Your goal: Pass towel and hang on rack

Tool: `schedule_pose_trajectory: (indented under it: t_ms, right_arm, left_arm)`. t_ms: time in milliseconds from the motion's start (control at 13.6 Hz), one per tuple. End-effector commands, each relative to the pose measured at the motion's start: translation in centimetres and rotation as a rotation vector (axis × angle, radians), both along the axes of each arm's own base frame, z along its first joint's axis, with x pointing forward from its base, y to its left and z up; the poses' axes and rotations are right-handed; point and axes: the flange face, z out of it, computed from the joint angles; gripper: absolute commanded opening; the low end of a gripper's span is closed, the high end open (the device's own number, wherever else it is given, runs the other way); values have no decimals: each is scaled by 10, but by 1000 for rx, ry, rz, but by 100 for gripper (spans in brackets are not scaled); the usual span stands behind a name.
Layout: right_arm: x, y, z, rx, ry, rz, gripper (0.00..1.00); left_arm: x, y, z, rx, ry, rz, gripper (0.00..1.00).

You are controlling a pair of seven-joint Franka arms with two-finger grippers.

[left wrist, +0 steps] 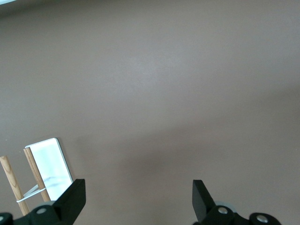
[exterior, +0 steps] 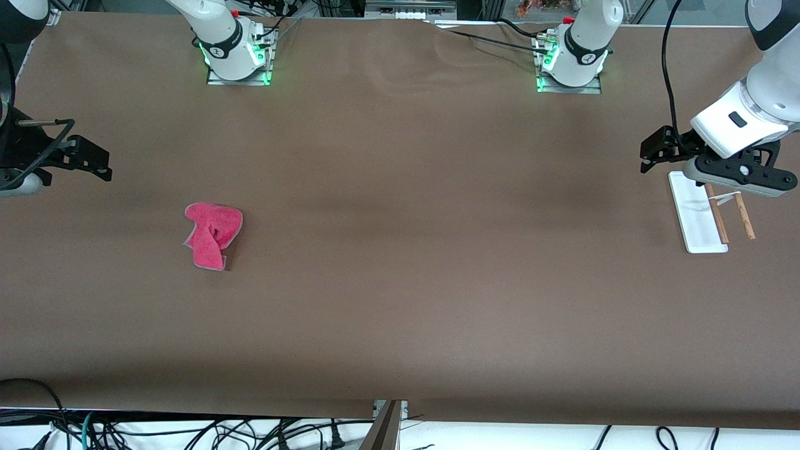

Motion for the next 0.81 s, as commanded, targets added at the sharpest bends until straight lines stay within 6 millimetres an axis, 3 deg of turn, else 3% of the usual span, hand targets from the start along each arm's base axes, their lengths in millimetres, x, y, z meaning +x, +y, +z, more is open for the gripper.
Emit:
schedule_pose_trajectory:
  t_ms: [0,734]
  right_arm:
    - [-3,-2,2,20,-7,-12,100]
    - [-1,-1,-1,30,-2,-13,100]
  left_arm:
    - [3,-2,5,22,1,4,100]
    - [3,-2,5,22,1,3,100]
